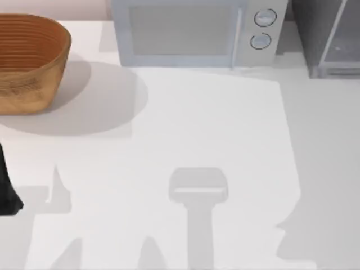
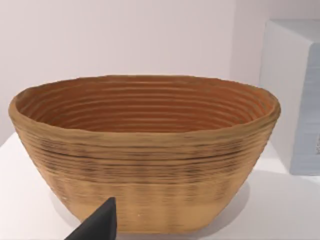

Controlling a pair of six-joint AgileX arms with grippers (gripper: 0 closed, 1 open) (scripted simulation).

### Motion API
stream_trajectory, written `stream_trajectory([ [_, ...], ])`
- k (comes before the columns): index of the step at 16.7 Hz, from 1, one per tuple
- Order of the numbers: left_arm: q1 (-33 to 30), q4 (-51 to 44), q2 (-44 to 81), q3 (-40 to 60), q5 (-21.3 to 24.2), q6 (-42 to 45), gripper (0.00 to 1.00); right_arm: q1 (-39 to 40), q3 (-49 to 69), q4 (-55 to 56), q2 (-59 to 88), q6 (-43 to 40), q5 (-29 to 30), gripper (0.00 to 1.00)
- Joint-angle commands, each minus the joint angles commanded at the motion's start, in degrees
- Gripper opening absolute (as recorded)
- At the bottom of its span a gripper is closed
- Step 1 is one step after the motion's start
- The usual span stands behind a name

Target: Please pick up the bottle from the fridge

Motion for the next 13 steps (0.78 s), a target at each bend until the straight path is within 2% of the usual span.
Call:
stream_trajectory([
  [6,0.0,0.0,0.0,0.0,0.0,0.0,1.0,-6.3,2.7,19.8,20.7,0.0,-6.3,1.0],
  [13,0.0,0.0,0.0,0.0,0.0,0.0,1.0,-7.4,3.5,23.5,23.9,-0.1,-7.4,1.0],
])
